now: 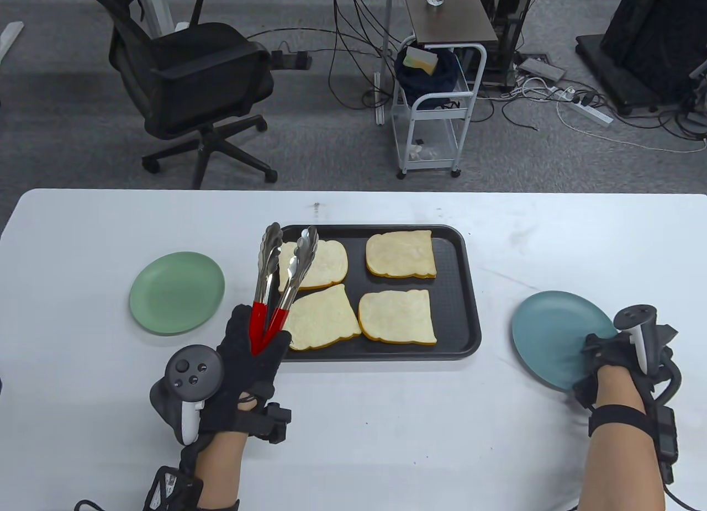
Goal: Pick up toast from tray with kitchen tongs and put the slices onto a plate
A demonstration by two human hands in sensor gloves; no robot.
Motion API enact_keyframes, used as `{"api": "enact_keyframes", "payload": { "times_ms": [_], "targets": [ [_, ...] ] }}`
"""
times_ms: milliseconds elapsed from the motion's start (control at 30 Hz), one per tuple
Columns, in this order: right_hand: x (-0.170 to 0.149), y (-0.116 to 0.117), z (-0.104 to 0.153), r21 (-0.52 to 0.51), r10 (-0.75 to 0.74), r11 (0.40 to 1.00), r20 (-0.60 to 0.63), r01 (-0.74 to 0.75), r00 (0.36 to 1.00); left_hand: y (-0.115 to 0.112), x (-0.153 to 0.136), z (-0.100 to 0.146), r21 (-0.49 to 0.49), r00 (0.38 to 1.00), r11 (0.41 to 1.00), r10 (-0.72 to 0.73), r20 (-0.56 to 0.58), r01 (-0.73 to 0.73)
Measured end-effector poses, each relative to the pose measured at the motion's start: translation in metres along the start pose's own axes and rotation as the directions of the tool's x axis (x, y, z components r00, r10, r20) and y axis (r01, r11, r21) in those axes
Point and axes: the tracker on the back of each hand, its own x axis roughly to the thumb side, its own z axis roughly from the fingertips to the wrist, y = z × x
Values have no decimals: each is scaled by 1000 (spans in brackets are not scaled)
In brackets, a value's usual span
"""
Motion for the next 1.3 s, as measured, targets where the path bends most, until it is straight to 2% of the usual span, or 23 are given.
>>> {"api": "enact_keyframes", "payload": {
  "times_ms": [100, 167, 267, 333, 400, 500, 567, 667, 767, 800, 867, 1000, 1167, 1300],
  "targets": [
    [-2, -2, 0, -26, -41, 999, -18, 40, 999, 0, 0, 0, -1, 1000, 1000, -1, -2, 1],
    [-8, -6, 0, 11, -61, 998, -41, 61, 997, 0, 0, 0, -1, 1000, 1000, -4, -4, 4],
    [-18, -18, 2, 119, -272, 953, -69, 279, 960, -1, -1, -1, -5, 1000, 1000, 2, -10, -2],
    [-22, -32, 7, 214, -431, 874, -78, 437, 899, -1, -2, -1, -5, 1000, 1000, 5, -14, -5],
    [-20, -51, 19, 268, -584, 772, -59, 576, 810, -1, -2, -1, -8, 1000, 1000, 11, -15, -12],
    [-12, -80, 42, 217, -653, 740, 8, 636, 757, -1, -3, -1, -11, 1000, 1000, 18, -18, -18],
    [-5, -94, 59, 234, -722, 682, 57, 693, 690, -1, -4, -2, -16, 999, 1000, 23, -23, -23],
    [9, -102, 87, 326, -883, 468, 119, 822, 455, -2, -6, -3, -24, 999, 999, 28, -35, -29],
    [30, -93, 119, 471, -971, 240, 113, 849, 212, -3, -9, -5, -36, 998, 999, 34, -45, -36],
    [34, -89, 126, 491, -977, 214, 110, 844, 183, -4, -10, -5, -39, 998, 999, 36, -49, -38],
    [47, -72, 146, 571, -995, 98, 60, 815, 77, -6, -11, -6, -56, 998, 998, 33, -49, -36],
    [57, -36, 167, 596, -1000, -6, -8, 803, -1, -12, -15, -9, -80, 998, 996, 20, -60, -25],
    [58, 9, 168, 590, -989, -134, -129, 796, -71, -24, -22, -14, -146, 997, 989, 10, -80, -21],
    [54, 14, 160, 576, -985, -159, -153, 802, -85, -41, -29, -21, -219, 992, 975, 5, -125, -33]
  ]
}}
